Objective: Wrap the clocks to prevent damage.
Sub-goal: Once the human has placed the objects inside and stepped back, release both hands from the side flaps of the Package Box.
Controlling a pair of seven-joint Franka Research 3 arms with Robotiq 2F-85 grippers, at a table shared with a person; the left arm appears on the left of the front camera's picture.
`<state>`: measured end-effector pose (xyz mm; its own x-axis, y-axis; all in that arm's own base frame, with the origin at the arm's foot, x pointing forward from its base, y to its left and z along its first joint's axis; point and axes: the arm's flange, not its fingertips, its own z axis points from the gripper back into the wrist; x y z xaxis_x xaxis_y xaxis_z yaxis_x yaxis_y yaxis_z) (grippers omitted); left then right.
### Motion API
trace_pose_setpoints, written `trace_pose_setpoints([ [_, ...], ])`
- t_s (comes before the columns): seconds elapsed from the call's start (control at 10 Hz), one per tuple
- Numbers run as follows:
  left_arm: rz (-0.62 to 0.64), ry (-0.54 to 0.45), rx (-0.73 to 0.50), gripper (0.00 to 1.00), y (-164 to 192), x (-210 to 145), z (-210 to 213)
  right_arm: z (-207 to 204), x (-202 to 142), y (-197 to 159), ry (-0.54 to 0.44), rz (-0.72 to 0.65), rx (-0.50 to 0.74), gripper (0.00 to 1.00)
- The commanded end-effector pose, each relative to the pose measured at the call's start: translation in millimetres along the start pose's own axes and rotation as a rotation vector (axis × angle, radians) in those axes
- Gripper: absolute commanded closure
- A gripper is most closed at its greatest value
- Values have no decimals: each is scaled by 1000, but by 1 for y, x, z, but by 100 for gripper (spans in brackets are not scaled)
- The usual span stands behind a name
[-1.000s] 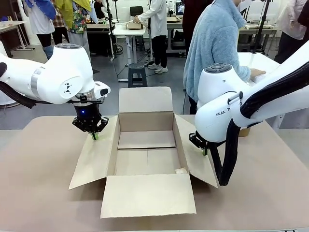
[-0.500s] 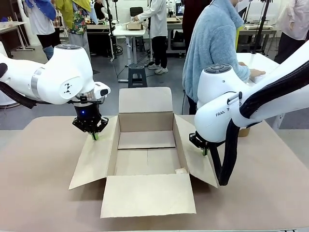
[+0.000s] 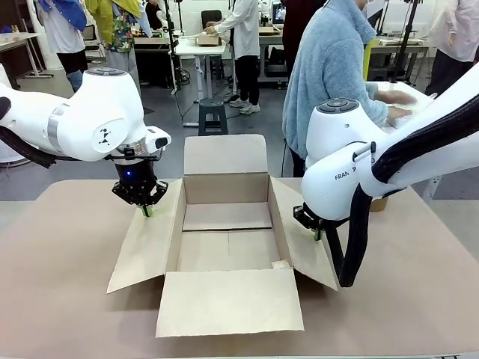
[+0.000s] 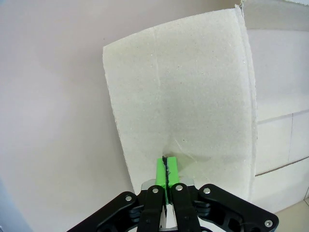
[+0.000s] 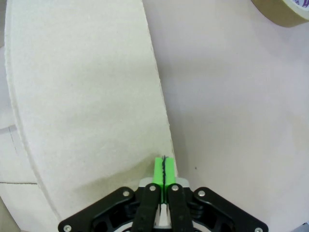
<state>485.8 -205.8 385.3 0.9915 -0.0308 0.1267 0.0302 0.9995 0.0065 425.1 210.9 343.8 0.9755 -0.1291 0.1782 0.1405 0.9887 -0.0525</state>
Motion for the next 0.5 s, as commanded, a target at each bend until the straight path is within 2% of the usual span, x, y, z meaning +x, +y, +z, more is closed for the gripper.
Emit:
trace_pose_setpoints([
  [0.0,-10,3,12,100,-1,2,0,0,-1,0,-4,0,-17,99],
  [0.4,-10,3,12,100,-1,2,0,0,-1,0,-4,0,-17,99],
])
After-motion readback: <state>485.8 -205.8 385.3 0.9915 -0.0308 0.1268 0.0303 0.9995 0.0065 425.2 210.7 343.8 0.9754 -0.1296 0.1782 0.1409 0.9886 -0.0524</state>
